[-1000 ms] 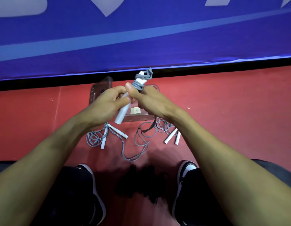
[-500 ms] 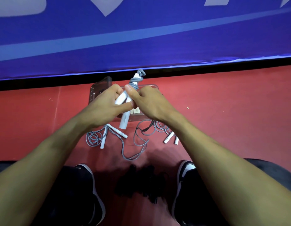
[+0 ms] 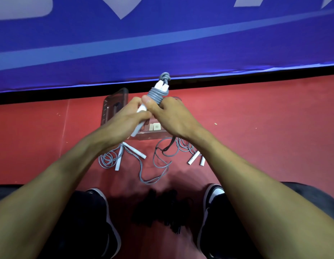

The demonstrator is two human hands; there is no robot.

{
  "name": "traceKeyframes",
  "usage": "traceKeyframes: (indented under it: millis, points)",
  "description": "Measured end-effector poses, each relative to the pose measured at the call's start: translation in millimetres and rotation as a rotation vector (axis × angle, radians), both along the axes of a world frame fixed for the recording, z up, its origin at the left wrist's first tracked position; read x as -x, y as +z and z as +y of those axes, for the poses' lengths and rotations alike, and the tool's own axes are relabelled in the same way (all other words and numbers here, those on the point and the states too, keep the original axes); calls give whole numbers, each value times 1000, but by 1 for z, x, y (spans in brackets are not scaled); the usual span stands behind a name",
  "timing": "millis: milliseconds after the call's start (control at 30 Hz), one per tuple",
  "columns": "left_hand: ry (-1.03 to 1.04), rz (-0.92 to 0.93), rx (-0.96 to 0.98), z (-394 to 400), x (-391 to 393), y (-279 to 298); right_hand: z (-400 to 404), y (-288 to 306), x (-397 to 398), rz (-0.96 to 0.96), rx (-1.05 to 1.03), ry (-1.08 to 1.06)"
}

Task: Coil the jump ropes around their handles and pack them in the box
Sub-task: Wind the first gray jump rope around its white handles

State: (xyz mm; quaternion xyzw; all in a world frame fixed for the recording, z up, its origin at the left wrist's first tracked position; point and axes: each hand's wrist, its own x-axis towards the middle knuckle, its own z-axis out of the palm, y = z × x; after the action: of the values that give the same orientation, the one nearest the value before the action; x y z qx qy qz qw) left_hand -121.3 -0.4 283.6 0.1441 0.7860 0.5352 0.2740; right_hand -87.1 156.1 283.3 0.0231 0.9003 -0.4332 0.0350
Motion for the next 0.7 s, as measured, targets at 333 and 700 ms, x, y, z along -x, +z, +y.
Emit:
traceKeyframes:
  millis: [333, 700]
  points:
    - [1, -12, -188, 0, 4, -8, 6, 1, 1, -122, 147, -41]
    - [-83, 236, 26, -8, 13, -11, 6, -2, 2, -135, 136, -1]
